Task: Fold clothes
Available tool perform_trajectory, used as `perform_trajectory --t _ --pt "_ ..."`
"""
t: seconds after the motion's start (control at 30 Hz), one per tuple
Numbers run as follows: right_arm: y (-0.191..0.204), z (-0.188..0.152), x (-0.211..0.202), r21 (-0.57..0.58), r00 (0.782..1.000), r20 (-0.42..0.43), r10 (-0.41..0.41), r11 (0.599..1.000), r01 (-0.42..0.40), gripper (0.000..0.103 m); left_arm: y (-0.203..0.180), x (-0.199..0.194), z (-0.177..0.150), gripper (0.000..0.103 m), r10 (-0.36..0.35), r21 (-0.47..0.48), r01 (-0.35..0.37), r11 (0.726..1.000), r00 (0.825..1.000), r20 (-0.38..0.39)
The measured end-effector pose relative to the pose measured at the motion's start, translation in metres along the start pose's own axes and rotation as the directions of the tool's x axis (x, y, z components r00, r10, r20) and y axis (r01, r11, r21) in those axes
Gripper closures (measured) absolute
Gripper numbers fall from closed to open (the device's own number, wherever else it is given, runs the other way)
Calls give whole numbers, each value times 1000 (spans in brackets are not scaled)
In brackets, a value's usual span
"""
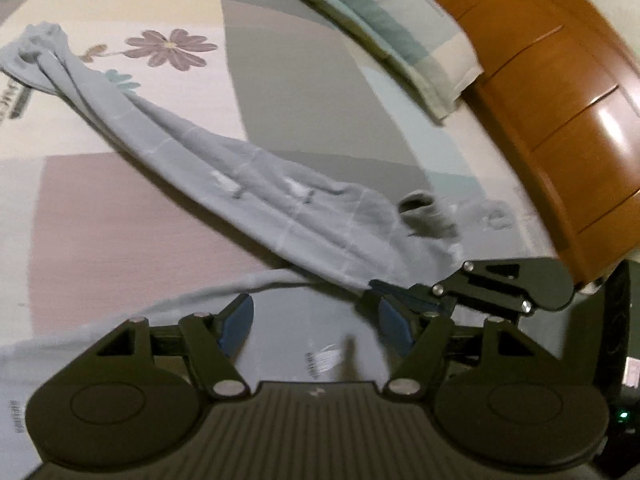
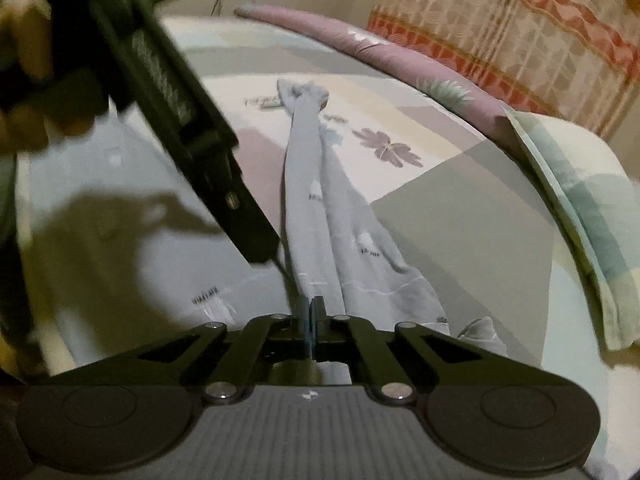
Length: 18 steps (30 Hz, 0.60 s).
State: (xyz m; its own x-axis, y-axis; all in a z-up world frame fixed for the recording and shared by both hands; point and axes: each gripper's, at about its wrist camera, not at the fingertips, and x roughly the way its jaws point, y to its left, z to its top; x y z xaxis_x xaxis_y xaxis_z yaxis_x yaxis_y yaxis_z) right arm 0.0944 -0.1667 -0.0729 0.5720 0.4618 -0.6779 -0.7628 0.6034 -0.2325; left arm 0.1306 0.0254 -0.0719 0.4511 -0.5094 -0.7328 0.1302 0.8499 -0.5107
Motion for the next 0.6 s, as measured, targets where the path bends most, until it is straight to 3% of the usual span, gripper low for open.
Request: perform_trajectory --t 0.13,0.27,0.4,0.6 --pt "-7 5 -12 78 997 34 75 994 -77 102 8 12 0 33 -93 -90 96 991 995 35" --pt "-10 3 -16 140 987 49 156 977 -161 102 25 29 3 34 -157 -197 172 965 984 88" --pt "-9 -6 -14 210 971 36 236 948 -238 101 35 37 6 34 -172 -228 205 952 973 157" --pt "-7 -20 -22 224 973 9 231 948 -227 100 39 42 8 35 -159 -226 203 953 967 198"
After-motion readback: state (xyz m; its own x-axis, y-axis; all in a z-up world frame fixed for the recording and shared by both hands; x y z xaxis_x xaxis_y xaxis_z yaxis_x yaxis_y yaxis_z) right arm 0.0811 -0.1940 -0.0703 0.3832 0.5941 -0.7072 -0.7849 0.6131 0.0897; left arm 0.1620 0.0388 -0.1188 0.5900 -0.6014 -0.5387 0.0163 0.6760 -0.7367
